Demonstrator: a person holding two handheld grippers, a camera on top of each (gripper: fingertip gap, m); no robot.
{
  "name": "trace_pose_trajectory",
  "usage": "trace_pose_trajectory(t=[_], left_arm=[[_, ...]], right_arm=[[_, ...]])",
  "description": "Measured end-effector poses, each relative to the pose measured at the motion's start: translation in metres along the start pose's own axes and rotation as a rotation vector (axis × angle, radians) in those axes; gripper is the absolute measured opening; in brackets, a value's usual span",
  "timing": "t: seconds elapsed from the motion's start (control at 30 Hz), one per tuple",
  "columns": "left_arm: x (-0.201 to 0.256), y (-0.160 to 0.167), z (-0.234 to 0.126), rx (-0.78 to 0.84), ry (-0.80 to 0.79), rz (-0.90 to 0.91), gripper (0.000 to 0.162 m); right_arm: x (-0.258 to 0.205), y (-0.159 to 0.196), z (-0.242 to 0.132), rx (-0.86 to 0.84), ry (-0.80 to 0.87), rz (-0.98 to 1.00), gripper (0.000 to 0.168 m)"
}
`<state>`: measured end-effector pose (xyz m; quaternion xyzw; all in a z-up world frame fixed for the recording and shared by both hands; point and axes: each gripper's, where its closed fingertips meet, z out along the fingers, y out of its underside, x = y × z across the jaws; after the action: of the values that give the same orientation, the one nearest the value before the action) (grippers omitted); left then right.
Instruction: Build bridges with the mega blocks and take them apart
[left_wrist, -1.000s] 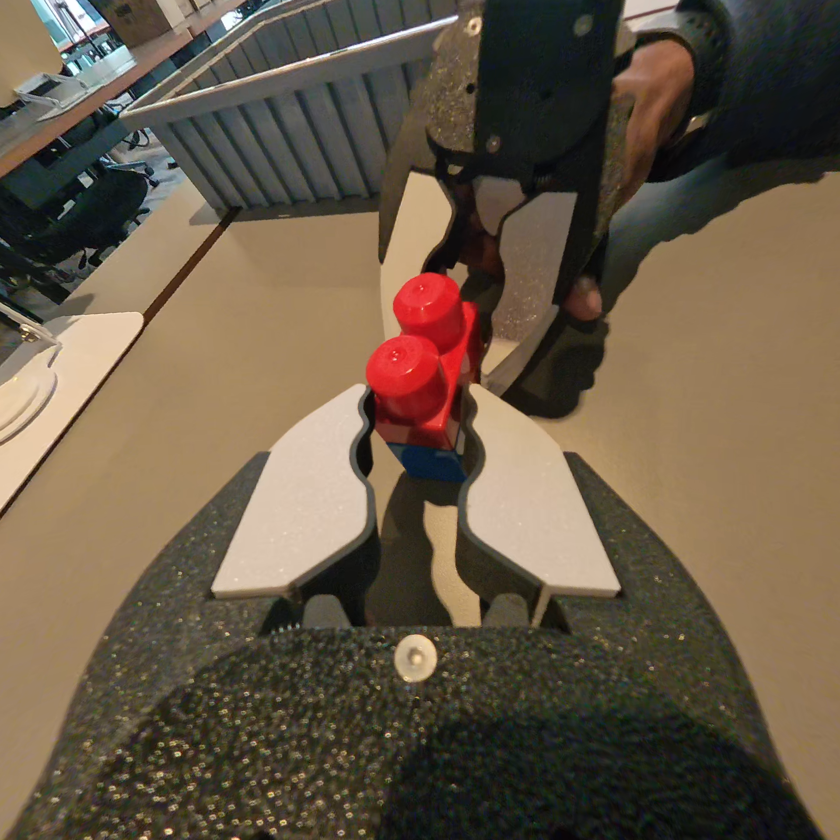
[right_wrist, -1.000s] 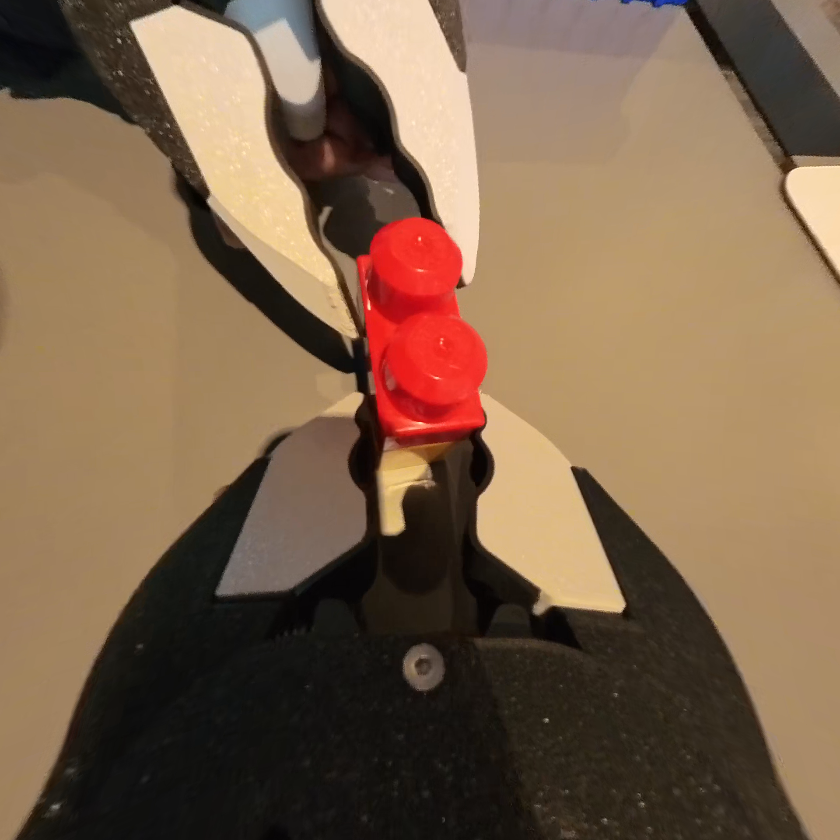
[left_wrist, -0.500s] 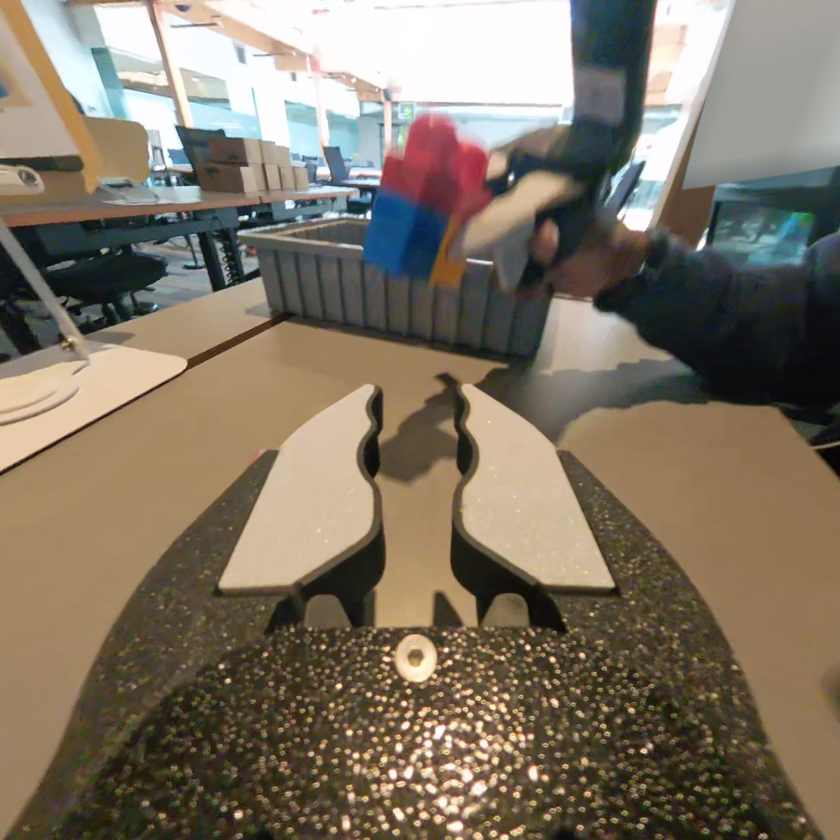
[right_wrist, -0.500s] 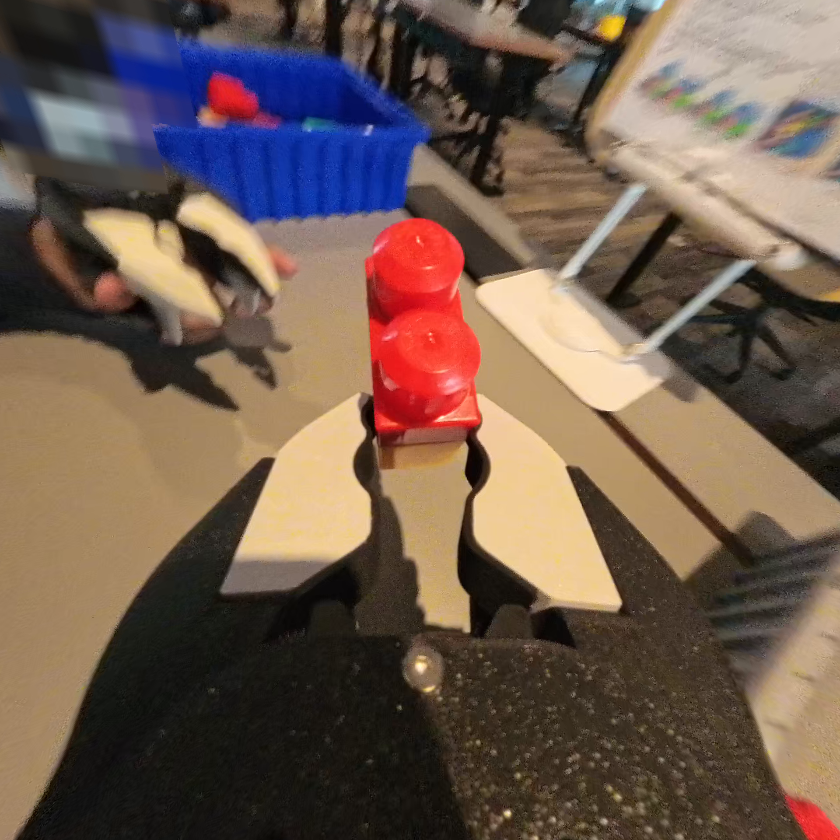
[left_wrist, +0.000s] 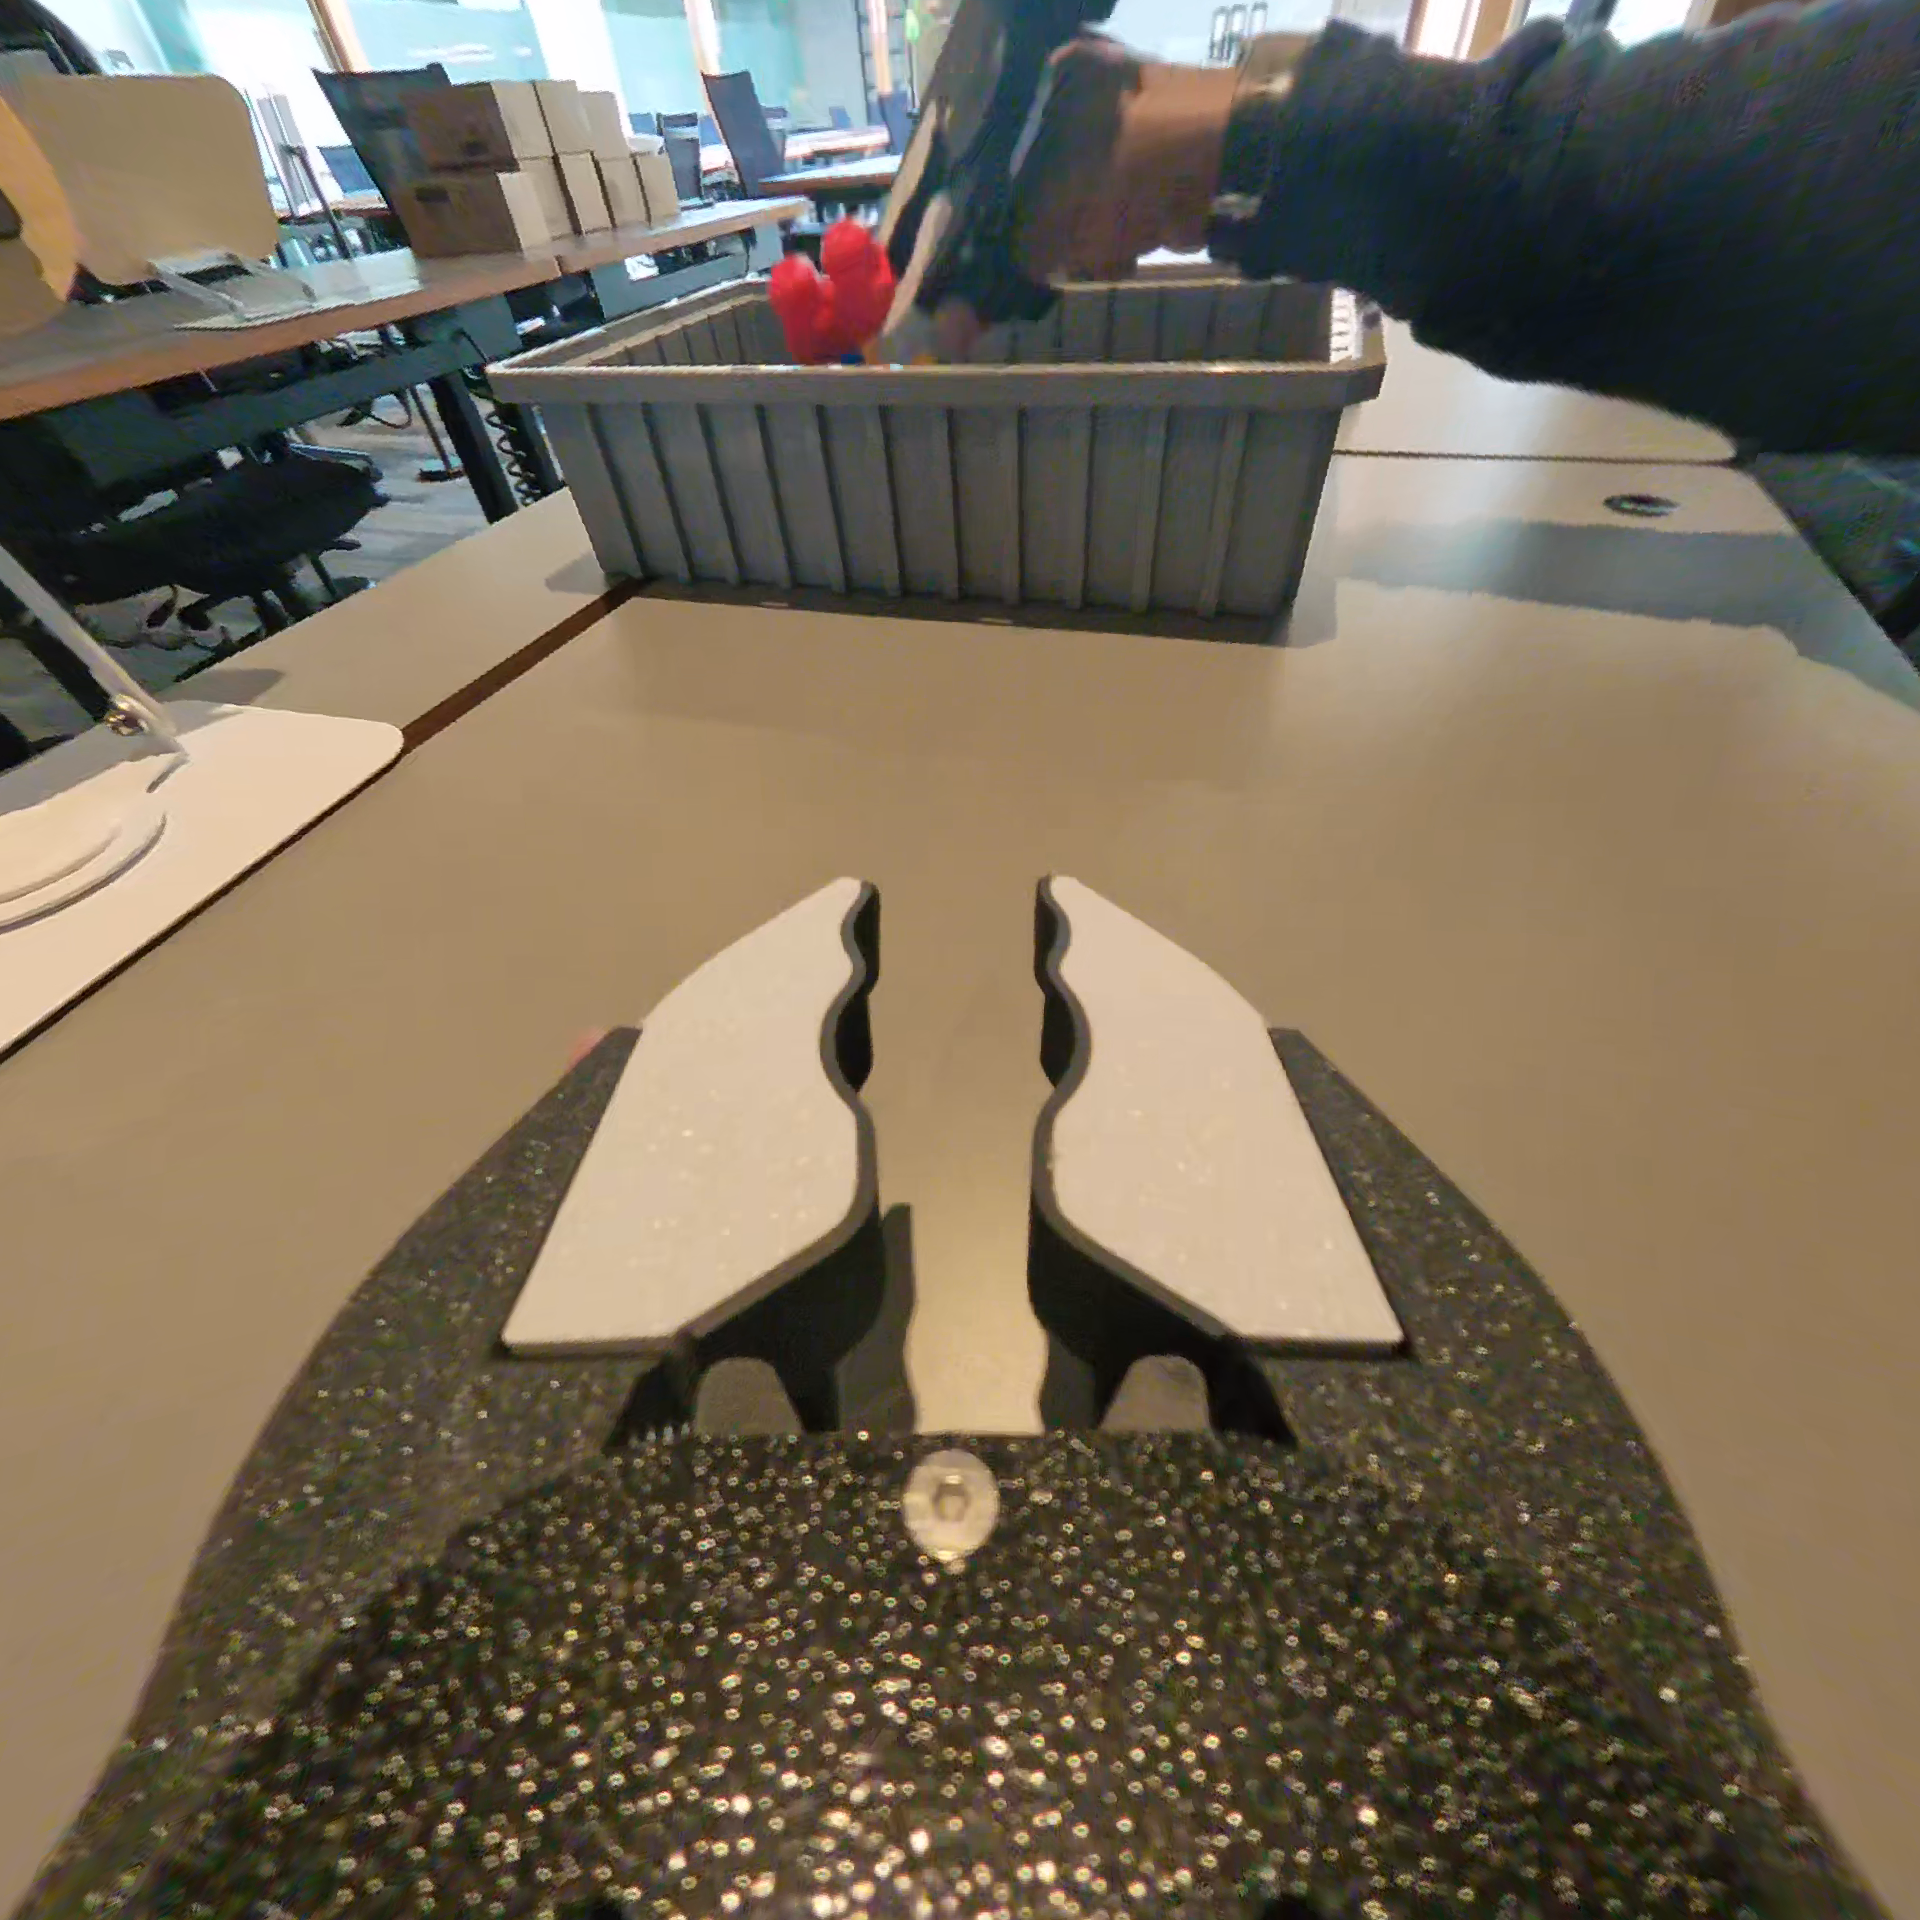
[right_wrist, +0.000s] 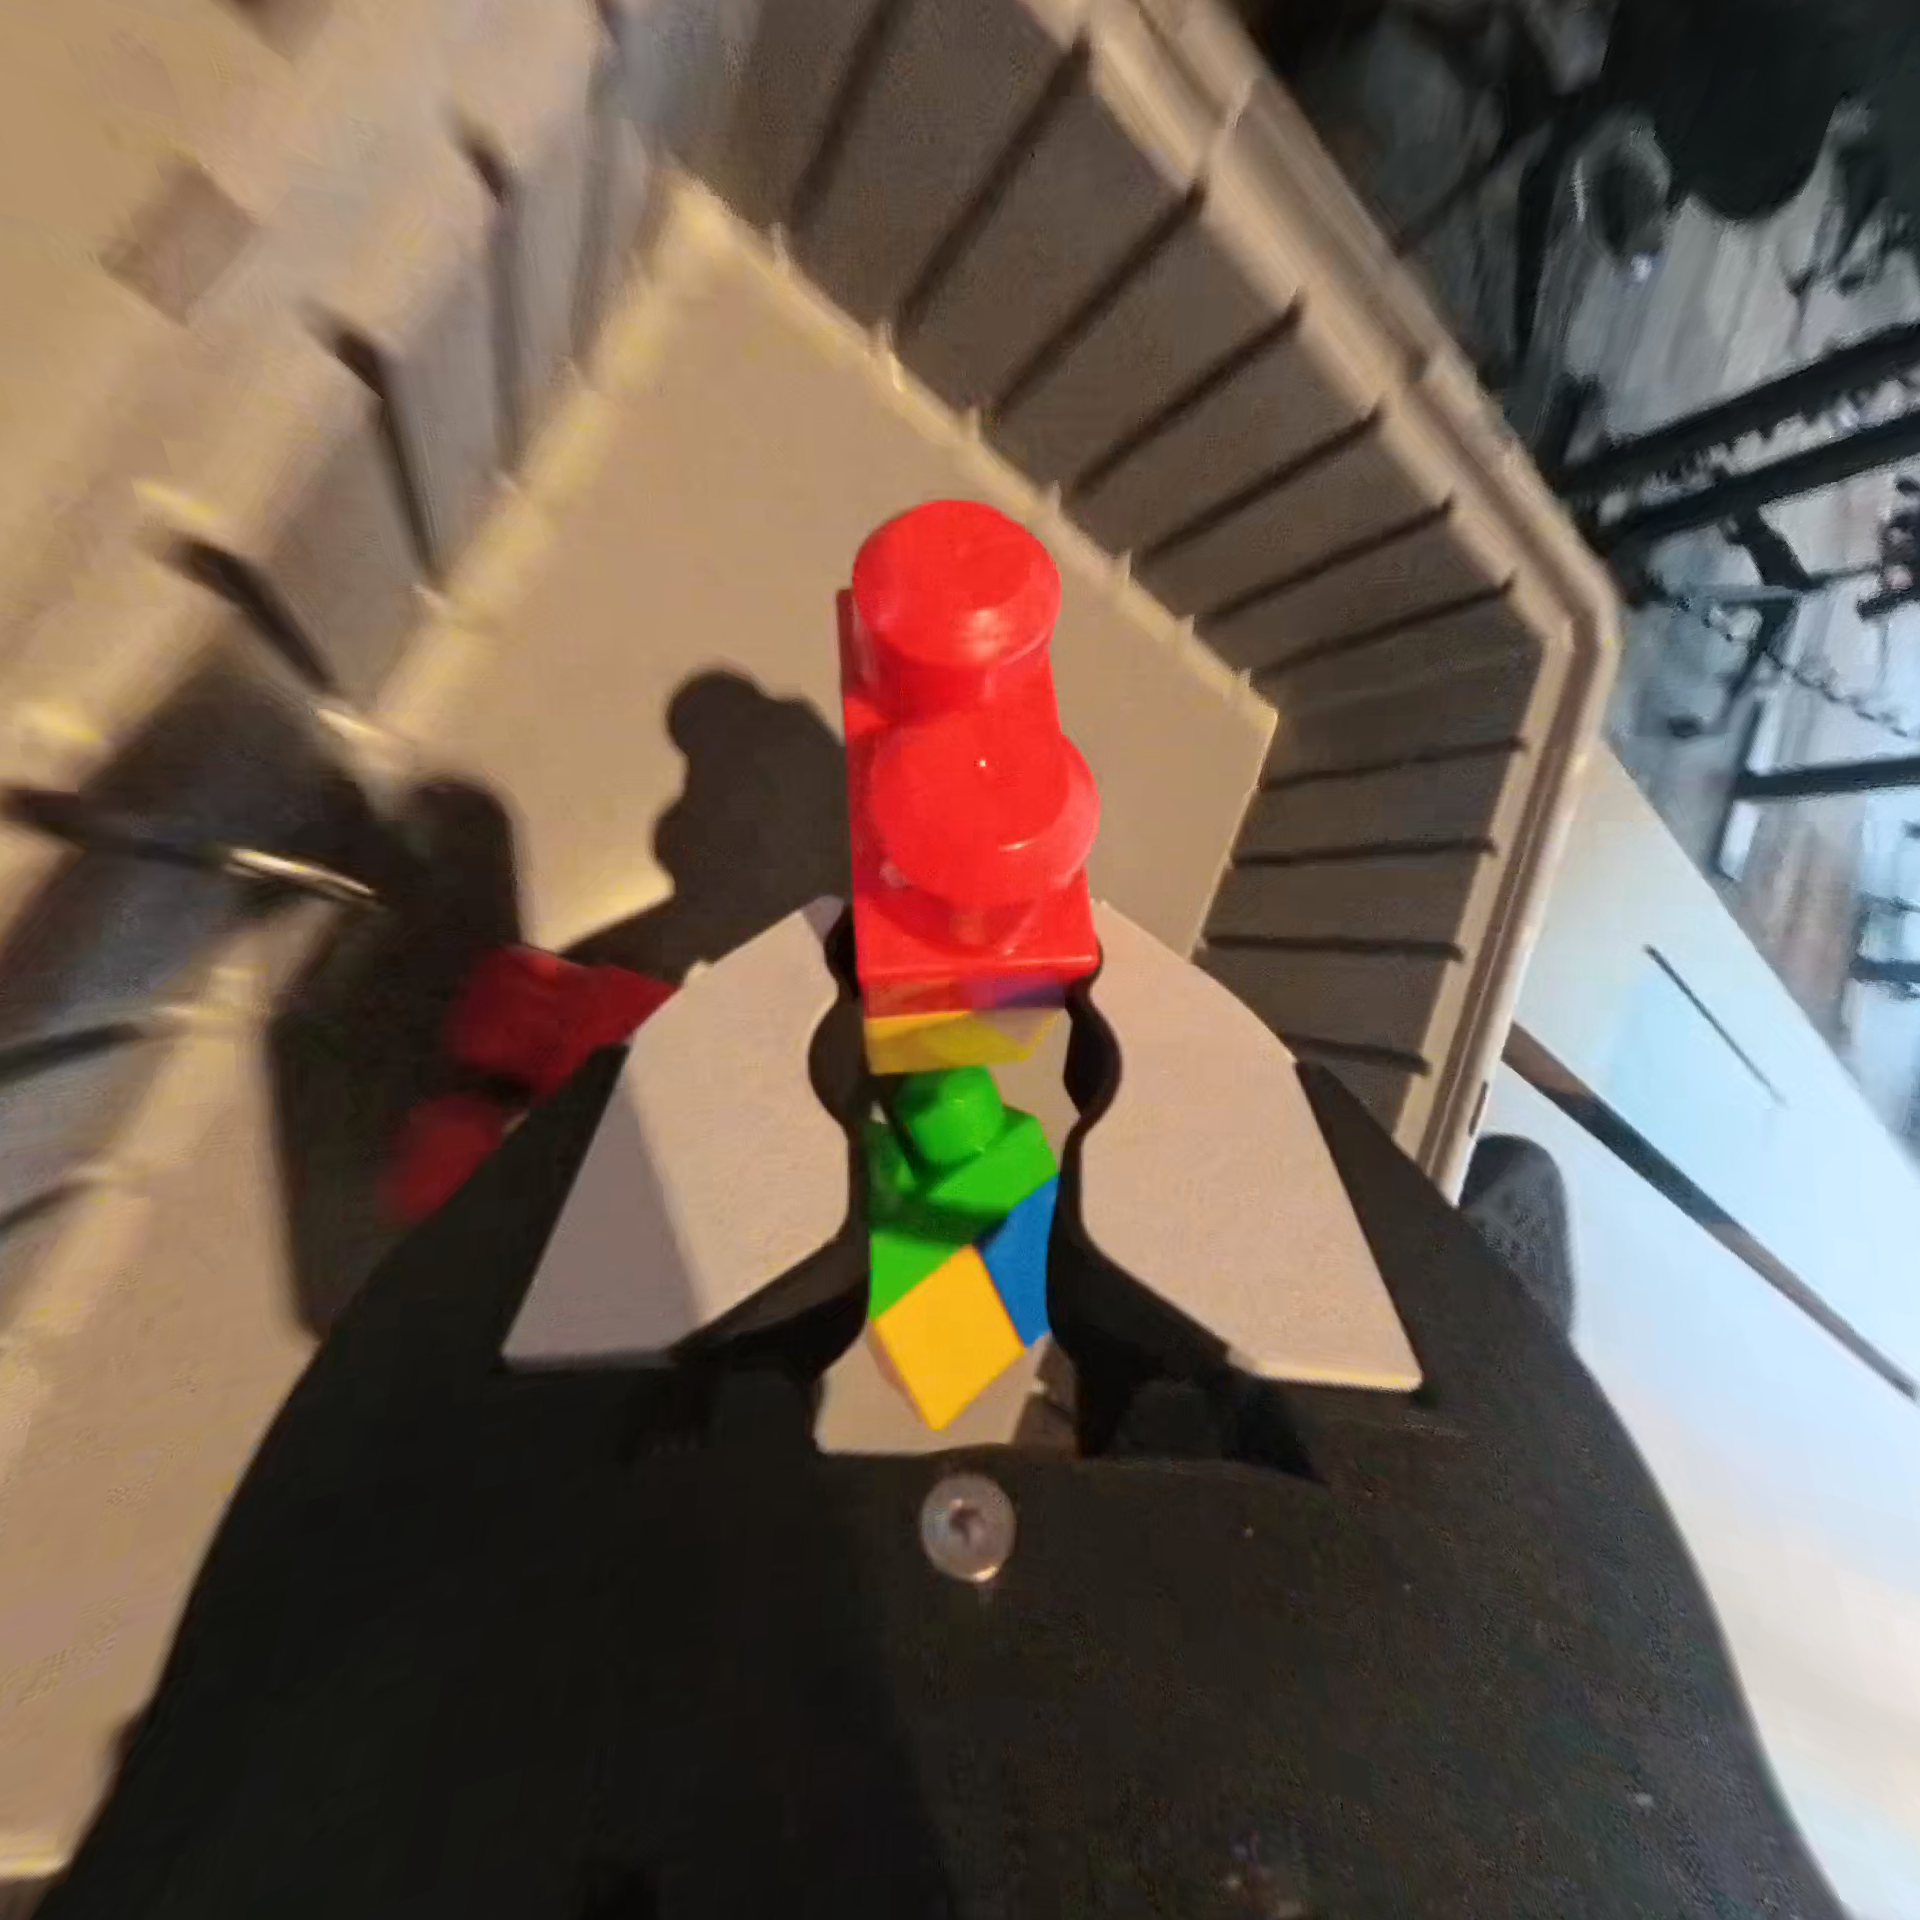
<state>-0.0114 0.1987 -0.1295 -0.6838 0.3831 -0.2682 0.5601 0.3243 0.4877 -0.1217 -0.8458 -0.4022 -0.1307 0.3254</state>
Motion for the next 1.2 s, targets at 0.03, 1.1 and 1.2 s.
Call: trace_pose_trajectory(t=[0.03, 1.1, 1.2], left_arm=[[0.0, 0.001, 0.0, -0.008, -0.004, 0.005, 0.028], [-0.084, -0.034, -0.127, -0.167, -0.578, 0.024, 0.042], [-0.124, -0.043, -0.229, -0.273, -0.806, -0.012, 0.041]], right_arm=[[0.003, 0.009, 0.013, -0.069, 0.033, -0.048, 0.038], [-0.411, -0.069, -0.158, 0.62, -0.821, -0.344, 0.053], [-0.423, -0.053, -0.149, 0.575, -0.876, -0.348, 0.051]])
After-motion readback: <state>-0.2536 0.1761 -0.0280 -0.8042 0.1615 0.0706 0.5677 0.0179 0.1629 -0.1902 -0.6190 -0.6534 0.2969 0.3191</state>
